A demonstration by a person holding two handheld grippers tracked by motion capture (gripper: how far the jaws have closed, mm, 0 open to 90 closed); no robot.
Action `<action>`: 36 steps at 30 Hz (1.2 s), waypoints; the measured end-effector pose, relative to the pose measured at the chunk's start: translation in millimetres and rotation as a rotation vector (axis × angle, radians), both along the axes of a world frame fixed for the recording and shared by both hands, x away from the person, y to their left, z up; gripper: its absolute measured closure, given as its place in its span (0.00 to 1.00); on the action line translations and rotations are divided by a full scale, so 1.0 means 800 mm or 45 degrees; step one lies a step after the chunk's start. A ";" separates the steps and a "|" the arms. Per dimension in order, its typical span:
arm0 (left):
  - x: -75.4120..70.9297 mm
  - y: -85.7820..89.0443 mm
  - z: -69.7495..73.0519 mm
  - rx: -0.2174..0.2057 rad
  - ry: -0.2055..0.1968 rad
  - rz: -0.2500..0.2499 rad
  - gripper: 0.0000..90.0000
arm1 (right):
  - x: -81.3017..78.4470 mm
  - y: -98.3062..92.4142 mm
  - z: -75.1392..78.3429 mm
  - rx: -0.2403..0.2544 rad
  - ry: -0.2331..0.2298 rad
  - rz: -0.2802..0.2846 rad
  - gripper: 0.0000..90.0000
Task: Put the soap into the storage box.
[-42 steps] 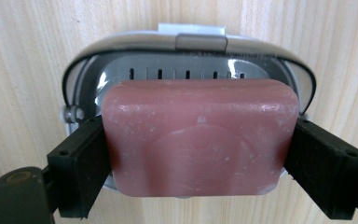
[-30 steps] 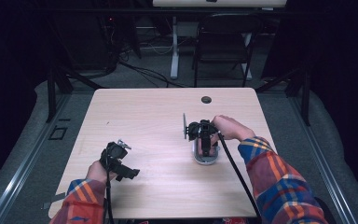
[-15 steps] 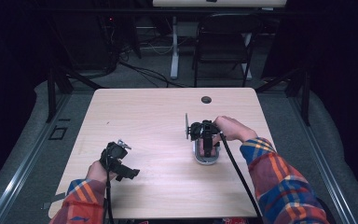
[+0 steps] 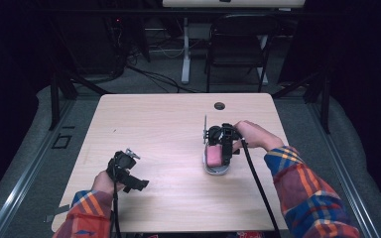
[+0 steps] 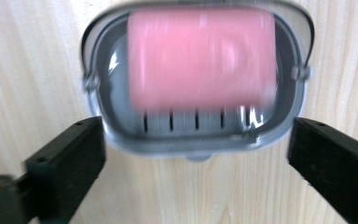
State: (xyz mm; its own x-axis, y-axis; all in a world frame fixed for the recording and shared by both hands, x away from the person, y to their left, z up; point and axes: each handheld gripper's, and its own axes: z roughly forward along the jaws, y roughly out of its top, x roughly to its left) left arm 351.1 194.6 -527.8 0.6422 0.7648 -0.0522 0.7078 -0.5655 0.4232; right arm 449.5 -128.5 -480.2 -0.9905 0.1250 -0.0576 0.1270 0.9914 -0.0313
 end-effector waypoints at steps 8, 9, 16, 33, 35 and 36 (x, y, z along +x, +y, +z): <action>0.000 0.000 0.000 0.000 0.003 -0.001 0.01 | -0.007 -0.023 0.020 0.032 -0.036 -0.017 0.00; 0.000 0.000 0.000 0.001 0.003 -0.001 0.01 | -0.007 -0.026 0.022 0.039 -0.035 -0.020 0.00; 0.000 0.000 0.000 0.002 0.001 -0.001 0.01 | -0.017 -0.052 0.037 0.064 -0.065 -0.050 0.00; 0.000 -0.001 0.000 0.004 0.006 -0.005 0.01 | -0.059 -0.121 0.045 0.074 -0.103 -0.126 0.00; 0.000 -0.001 -0.001 0.005 0.005 -0.005 0.01 | -0.065 -0.131 0.041 0.086 -0.102 -0.145 0.00; 0.000 -0.001 -0.001 0.005 0.005 -0.006 0.01 | -0.069 -0.136 0.040 0.088 -0.099 -0.151 0.00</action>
